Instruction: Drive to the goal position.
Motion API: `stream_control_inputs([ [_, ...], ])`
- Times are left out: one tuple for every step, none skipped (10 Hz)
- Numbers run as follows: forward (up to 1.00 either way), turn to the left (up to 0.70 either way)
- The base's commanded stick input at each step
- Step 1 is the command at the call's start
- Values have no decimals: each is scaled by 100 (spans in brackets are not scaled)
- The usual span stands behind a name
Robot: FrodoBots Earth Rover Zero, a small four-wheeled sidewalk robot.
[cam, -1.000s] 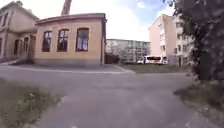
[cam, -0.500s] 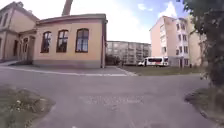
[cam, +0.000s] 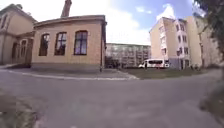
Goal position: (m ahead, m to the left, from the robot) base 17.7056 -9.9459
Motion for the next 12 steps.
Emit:
stream_control_inputs([
  [85,1],
  [85,1],
  [85,1],
  [85,1],
  [85,1],
  [85,1],
  [85,1],
  [85,1],
  [85,1],
  [85,1],
  [85,1],
  [85,1],
])
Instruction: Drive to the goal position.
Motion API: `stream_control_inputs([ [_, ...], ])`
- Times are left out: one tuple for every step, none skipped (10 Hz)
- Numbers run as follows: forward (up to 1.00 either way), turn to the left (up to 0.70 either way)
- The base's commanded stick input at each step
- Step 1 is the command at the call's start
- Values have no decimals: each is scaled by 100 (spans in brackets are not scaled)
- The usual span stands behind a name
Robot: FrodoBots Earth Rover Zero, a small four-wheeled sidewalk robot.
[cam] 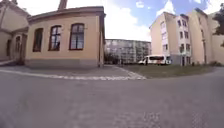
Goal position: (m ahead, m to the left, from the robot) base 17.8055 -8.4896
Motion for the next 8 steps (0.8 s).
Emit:
stream_control_inputs([
  [85,1],
  [85,1],
  [85,1],
  [85,1],
  [85,1],
  [85,1],
  [85,1],
  [85,1],
])
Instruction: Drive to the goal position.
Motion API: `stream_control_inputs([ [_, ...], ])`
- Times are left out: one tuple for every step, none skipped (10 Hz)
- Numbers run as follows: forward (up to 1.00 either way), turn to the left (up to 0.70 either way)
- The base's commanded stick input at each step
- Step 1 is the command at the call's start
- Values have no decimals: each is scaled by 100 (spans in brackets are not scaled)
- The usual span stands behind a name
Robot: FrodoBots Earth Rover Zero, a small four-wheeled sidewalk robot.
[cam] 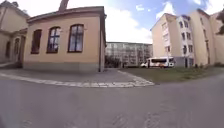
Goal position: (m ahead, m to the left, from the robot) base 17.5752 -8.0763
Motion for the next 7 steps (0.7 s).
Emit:
stream_control_inputs([
  [85,1],
  [85,1],
  [85,1],
  [85,1],
  [85,1],
  [85,1],
  [85,1],
])
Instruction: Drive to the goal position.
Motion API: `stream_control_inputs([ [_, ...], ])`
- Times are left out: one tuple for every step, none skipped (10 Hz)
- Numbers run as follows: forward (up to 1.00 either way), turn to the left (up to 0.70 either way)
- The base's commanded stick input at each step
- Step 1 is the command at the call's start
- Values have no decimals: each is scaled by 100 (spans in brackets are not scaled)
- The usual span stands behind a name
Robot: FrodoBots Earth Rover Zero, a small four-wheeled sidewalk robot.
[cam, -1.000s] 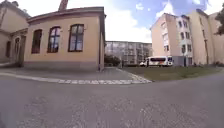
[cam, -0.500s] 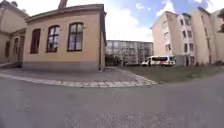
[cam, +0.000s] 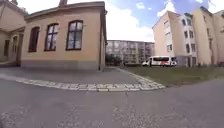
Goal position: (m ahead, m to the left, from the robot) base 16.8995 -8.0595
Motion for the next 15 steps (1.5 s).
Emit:
stream_control_inputs([
  [85,1],
  [85,1],
  [85,1],
  [85,1],
  [85,1],
  [85,1],
  [85,1],
  [85,1],
  [85,1],
  [85,1],
  [85,1],
  [85,1],
  [85,1],
  [85,1],
  [85,1],
])
